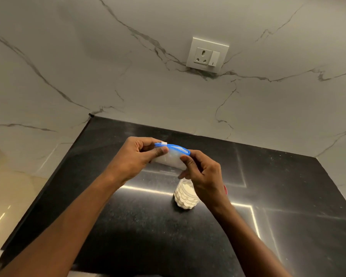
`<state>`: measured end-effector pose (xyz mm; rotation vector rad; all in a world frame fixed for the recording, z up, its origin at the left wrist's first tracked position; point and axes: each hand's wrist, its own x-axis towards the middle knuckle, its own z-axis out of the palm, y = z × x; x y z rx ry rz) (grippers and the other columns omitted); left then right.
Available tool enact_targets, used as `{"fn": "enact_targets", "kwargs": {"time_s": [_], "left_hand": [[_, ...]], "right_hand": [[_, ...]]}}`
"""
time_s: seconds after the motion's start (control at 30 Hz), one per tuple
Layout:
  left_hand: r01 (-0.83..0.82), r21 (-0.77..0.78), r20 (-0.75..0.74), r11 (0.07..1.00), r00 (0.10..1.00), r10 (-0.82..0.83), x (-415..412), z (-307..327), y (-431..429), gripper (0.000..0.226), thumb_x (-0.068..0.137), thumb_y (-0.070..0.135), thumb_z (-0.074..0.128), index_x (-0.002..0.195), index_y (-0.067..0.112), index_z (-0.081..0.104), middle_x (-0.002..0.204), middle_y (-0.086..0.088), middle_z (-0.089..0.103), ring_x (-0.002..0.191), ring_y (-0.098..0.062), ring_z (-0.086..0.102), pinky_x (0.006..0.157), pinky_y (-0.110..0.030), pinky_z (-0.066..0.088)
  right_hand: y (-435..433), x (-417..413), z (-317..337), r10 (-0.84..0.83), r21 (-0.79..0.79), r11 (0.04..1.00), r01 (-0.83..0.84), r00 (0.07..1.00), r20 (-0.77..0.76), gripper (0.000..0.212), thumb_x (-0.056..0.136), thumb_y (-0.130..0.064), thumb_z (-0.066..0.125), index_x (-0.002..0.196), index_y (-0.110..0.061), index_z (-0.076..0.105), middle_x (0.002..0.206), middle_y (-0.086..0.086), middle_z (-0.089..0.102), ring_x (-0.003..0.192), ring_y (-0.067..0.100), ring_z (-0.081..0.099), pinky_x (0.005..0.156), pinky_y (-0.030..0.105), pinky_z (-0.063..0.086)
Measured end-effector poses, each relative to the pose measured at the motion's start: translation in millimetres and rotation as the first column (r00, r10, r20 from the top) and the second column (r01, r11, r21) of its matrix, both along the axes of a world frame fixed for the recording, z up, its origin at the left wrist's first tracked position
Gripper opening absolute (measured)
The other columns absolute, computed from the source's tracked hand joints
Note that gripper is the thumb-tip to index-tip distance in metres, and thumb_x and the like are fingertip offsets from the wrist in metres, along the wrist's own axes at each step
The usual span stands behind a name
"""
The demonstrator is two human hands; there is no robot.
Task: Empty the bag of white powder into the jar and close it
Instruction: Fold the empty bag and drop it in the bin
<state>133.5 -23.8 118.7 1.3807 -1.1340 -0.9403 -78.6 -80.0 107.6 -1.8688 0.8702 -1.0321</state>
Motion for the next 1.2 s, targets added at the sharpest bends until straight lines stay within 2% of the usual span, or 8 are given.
{"fn": "enact_targets", "kwargs": {"time_s": [0.1, 0.3, 0.47, 0.63, 0.7, 0.87, 0.97, 1.2], "left_hand": [[-0.086, 0.002, -0.008, 0.996, 0.996, 0.086, -6, -3, 15, 0.014, 0.093, 0.035, 0.076, 0.101, 0.028, 0.085, 0.088, 0.009, 0.082, 0.077, 0.002, 0.071, 0.069, -0.014, 0.055], [-0.284, 0.006, -0.001, 0.959, 0.959, 0.284, -3, -19, 57, 0.011, 0.079, 0.048, 0.080, 0.086, 0.041, 0.084, 0.089, 0.014, 0.081, 0.081, 0.000, 0.075, 0.067, -0.014, 0.059], [-0.471, 0.036, 0.032, 0.881, 0.882, 0.470, 21, -39, 110, 0.030, 0.078, 0.053, 0.086, 0.092, 0.026, 0.084, 0.088, 0.007, 0.082, 0.083, -0.010, 0.078, 0.067, -0.018, 0.061], [-0.680, 0.014, -0.047, 0.733, 0.732, 0.679, 63, -61, 183, 0.016, 0.087, 0.049, 0.083, 0.090, 0.033, 0.082, 0.086, 0.009, 0.081, 0.077, 0.002, 0.073, 0.069, -0.009, 0.054], [-0.721, 0.058, -0.053, 0.691, 0.689, 0.723, 80, -76, 224, 0.012, 0.088, 0.049, 0.081, 0.090, 0.036, 0.081, 0.084, 0.010, 0.080, 0.069, 0.005, 0.068, 0.062, -0.008, 0.052], [-0.744, 0.189, -0.018, 0.641, 0.650, 0.760, 128, -119, 336, 0.002, 0.093, 0.038, 0.079, 0.092, 0.040, 0.079, 0.089, 0.019, 0.079, 0.079, 0.005, 0.072, 0.072, -0.017, 0.052], [-0.756, 0.261, -0.034, 0.601, 0.615, 0.788, 156, -147, 394, 0.004, 0.094, 0.031, 0.079, 0.092, 0.034, 0.080, 0.092, 0.015, 0.080, 0.082, 0.005, 0.073, 0.076, -0.018, 0.053], [-0.714, 0.474, -0.050, 0.515, 0.562, 0.825, 194, -250, 483, 0.006, 0.099, 0.026, 0.075, 0.103, 0.024, 0.078, 0.087, 0.028, 0.078, 0.079, 0.017, 0.068, 0.069, -0.008, 0.050]], "right_hand": [[10, 6, -4, -0.044, -0.024, 0.999, 0.043, 0.998, -0.039, 0.012, 0.104, -0.017, 0.062, 0.099, -0.023, 0.071, 0.067, -0.001, 0.068, 0.048, 0.013, 0.066, 0.049, 0.031, 0.052], [29, 17, -5, 0.132, 0.291, 0.946, -0.140, 0.990, 0.048, 0.011, 0.097, -0.017, 0.073, 0.094, -0.007, 0.078, 0.076, 0.009, 0.078, 0.061, 0.023, 0.075, 0.054, 0.028, 0.058], [67, 38, -16, 0.238, 0.571, 0.773, -0.278, 0.960, 0.146, 0.011, 0.091, -0.010, 0.077, 0.085, 0.000, 0.077, 0.067, 0.017, 0.075, 0.056, 0.022, 0.073, 0.051, 0.028, 0.058], [148, 77, -41, 0.131, 0.747, 0.594, -0.298, 0.952, 0.275, 0.007, 0.088, -0.008, 0.076, 0.090, -0.001, 0.076, 0.078, 0.022, 0.076, 0.071, 0.029, 0.078, 0.060, 0.033, 0.061], [188, 97, -52, 0.116, 0.795, 0.525, -0.304, 0.951, 0.287, 0.019, 0.087, -0.010, 0.077, 0.099, 0.004, 0.073, 0.088, 0.028, 0.077, 0.080, 0.032, 0.080, 0.064, 0.034, 0.063], [297, 161, -84, 0.123, 0.862, 0.368, -0.348, 0.937, 0.326, 0.031, 0.085, -0.016, 0.079, 0.108, 0.003, 0.070, 0.100, 0.023, 0.079, 0.094, 0.034, 0.079, 0.073, 0.034, 0.063], [355, 204, -109, 0.159, 0.886, 0.346, -0.308, 0.950, 0.268, 0.031, 0.087, -0.020, 0.078, 0.109, 0.000, 0.070, 0.100, 0.021, 0.080, 0.094, 0.033, 0.079, 0.071, 0.037, 0.063], [439, 285, -234, 0.239, 0.906, 0.422, 0.020, 0.962, -0.132, 0.024, 0.094, -0.027, 0.072, 0.107, -0.007, 0.073, 0.089, 0.009, 0.080, 0.080, 0.022, 0.080, 0.063, 0.036, 0.064]]}}
